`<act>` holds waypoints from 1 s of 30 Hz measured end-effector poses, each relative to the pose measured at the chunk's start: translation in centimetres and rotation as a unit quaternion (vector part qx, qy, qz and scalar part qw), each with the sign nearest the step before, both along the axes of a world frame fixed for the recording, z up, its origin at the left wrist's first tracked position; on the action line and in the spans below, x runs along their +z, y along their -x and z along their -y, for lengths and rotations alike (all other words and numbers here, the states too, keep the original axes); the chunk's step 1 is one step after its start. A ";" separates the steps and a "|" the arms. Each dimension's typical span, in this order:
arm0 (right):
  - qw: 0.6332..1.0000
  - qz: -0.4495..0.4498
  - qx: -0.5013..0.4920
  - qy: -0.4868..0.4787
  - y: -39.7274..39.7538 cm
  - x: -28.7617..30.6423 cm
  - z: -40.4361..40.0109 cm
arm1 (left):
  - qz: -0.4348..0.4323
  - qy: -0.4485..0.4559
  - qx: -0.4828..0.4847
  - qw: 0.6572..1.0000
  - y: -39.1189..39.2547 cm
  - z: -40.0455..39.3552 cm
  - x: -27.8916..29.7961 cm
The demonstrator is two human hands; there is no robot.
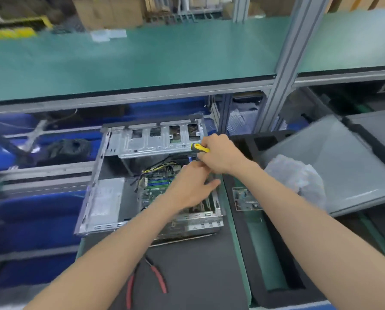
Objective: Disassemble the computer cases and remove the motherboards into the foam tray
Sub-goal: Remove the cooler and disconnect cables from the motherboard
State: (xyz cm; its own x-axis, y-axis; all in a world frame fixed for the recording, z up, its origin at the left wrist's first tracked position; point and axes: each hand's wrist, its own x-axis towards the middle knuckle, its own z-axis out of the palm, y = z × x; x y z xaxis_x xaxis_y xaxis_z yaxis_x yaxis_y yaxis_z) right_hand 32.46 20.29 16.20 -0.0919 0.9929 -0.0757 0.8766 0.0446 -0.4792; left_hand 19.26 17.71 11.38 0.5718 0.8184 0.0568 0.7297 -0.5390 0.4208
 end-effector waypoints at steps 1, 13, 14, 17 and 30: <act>1.000 -0.007 0.003 0.004 1.1 -0.1 -0.4 | 0.021 0.027 0.029 0.999 1.7 -0.4 0.0; 0.854 -0.407 -0.260 0.192 8.4 -6.7 -0.6 | 0.271 0.276 0.316 0.866 8.2 -4.5 -3.7; 0.839 -0.419 -0.291 0.189 8.9 -7.1 -0.6 | 0.310 0.306 0.317 0.842 7.6 -4.9 -4.0; 0.796 -0.460 -0.351 0.179 10.0 -7.7 -0.5 | 0.416 0.378 0.332 0.757 5.7 -5.8 -4.2; 0.763 -0.493 -0.412 0.071 10.8 -10.3 0.4 | 0.469 0.337 0.396 0.714 3.3 -6.4 -5.8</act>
